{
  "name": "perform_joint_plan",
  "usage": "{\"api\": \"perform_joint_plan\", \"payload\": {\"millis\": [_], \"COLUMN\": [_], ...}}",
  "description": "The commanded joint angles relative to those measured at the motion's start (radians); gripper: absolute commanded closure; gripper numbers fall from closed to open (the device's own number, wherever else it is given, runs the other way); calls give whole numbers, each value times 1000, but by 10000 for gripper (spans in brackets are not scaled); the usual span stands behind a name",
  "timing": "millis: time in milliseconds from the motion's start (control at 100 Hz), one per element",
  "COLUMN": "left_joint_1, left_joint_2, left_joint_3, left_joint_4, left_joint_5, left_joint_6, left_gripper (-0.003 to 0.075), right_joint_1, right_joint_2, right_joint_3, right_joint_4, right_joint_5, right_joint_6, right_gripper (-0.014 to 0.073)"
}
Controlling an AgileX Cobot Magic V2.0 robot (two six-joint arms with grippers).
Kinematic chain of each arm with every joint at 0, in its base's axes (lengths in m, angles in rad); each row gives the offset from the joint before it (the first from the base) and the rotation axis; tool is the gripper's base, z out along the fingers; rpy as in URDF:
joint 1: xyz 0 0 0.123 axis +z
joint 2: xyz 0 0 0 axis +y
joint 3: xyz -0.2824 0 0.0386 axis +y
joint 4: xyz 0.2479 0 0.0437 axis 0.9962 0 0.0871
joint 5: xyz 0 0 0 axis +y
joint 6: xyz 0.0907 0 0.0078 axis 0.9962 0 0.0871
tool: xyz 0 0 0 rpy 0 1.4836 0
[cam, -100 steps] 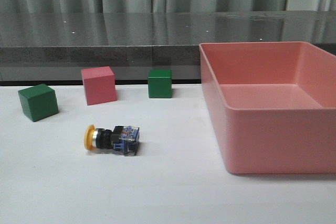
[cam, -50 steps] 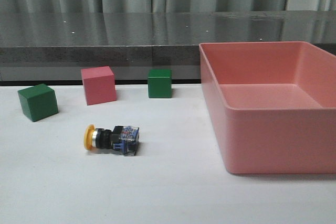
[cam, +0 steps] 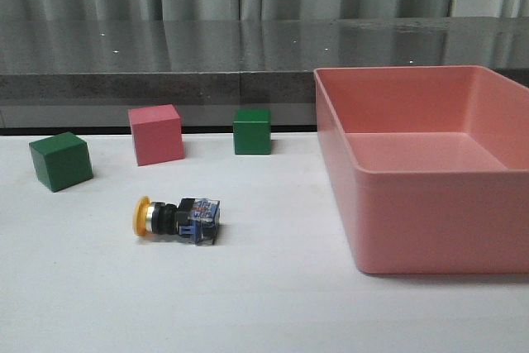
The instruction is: Place and stand button with both arms
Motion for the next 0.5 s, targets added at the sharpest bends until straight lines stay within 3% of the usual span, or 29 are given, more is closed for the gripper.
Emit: {"api": "perform_joint_plan", "payload": {"millis": [0, 130, 370, 450, 490], "left_joint_1": [-31, -97, -236, -276, -295], "left_joint_2": [192, 411, 677, 722, 742], "left_joint_3": [-134, -232, -335, -370, -389], "left_joint_4": [-20, -20, -27, -27, -27], "left_joint_5": [2, 8, -46, -42, -42], "left_joint_6": [44, 153, 490, 557, 600], "left_gripper": [740, 739, 734, 664, 568], "right_joint_1": [-7, -7, -7, -7, -7], "right_joint_2": [7, 7, 7, 7, 7], "right_joint_3": [-27, -27, -27, -27, -27], "right_joint_4": [13, 13, 13, 13, 13], "right_joint_5": [-69, -69, -69, -69, -69], "right_joint_6": [-4, -4, -4, -4, -4], "right_gripper": [655, 655, 655, 655, 655]}}
